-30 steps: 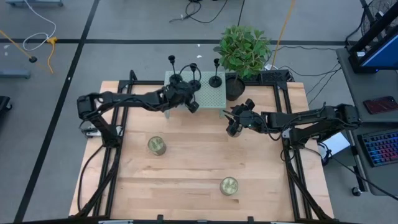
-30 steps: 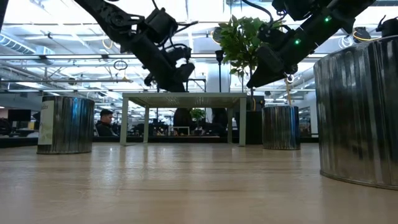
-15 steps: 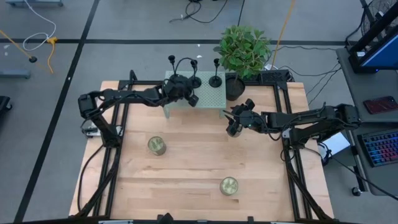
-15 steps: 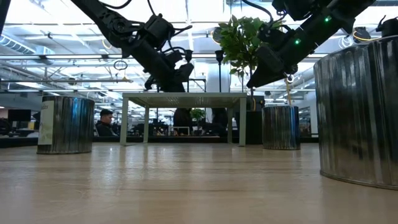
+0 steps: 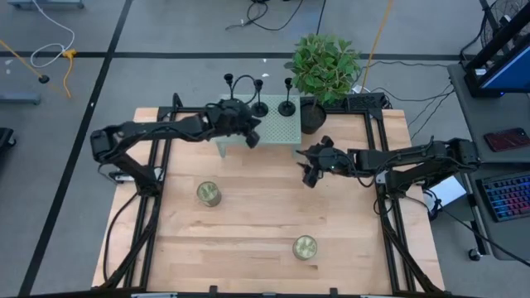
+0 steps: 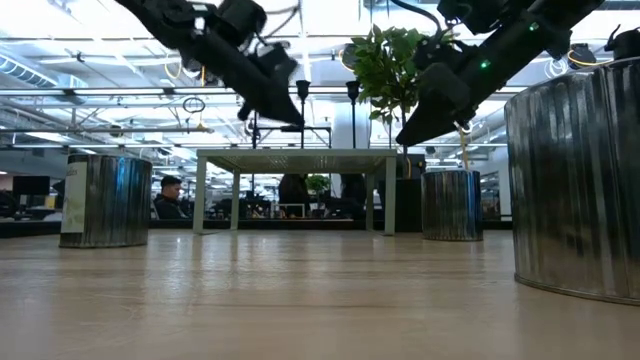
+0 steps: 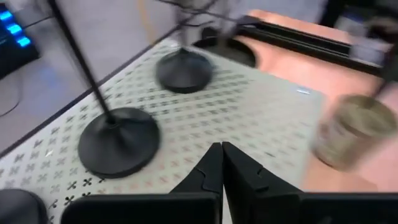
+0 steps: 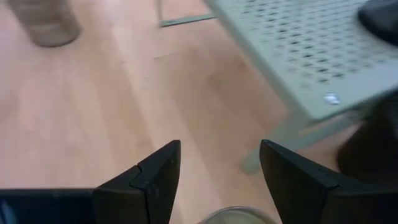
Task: Pick & Place candle stick holders
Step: Put the left scented candle on the shelf aligned with the left candle holder
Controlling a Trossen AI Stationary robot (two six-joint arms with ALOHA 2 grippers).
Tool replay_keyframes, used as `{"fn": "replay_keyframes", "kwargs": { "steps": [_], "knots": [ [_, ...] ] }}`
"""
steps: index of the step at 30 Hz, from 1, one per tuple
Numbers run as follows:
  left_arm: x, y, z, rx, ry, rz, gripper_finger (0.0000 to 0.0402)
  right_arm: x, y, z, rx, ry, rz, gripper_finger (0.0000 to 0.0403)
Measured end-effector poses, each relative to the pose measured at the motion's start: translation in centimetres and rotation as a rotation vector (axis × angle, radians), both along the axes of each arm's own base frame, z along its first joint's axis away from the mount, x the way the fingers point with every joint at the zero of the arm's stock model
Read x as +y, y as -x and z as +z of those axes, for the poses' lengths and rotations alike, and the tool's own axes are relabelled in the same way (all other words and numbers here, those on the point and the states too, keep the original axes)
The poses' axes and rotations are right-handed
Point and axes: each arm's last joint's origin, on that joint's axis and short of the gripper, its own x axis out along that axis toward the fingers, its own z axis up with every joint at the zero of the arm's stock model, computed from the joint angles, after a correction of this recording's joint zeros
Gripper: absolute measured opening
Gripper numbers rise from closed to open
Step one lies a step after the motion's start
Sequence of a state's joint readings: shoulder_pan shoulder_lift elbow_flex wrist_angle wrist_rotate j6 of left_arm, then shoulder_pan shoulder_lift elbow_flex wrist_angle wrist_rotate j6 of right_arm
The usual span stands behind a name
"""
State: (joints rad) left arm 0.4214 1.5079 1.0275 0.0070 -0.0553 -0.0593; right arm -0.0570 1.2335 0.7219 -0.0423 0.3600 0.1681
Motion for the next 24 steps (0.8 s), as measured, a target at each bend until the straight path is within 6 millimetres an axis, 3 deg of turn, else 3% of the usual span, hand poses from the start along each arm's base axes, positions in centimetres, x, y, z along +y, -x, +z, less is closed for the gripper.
{"fn": "replay_keyframes", "kwargs": {
  "steps": [5, 12, 16, 24],
  "knots": [
    [-2.3, 2.3, 3.0, 0.048, -0.096, -0.112, 0.0047, 0.2, 0.0, 0.0, 0.007, 0.003, 0.034, 0.0216],
    [-5.7, 6.1, 5.0, 0.164, -0.076, -0.158, 0.0133, 0.8, -0.1, 0.0, 0.011, 0.012, 0.066, 0.0235],
    [-8.3, 7.3, 4.9, 0.214, 0.07, -0.198, 0.0154, 1.6, -0.2, 0.1, -0.007, 0.007, 0.094, 0.025],
    [-15.0, 7.7, 3.1, 0.371, 0.31, -0.285, 0.0157, 1.8, -0.3, 0.2, -0.036, -0.035, 0.074, 0.0255]
  ]
}}
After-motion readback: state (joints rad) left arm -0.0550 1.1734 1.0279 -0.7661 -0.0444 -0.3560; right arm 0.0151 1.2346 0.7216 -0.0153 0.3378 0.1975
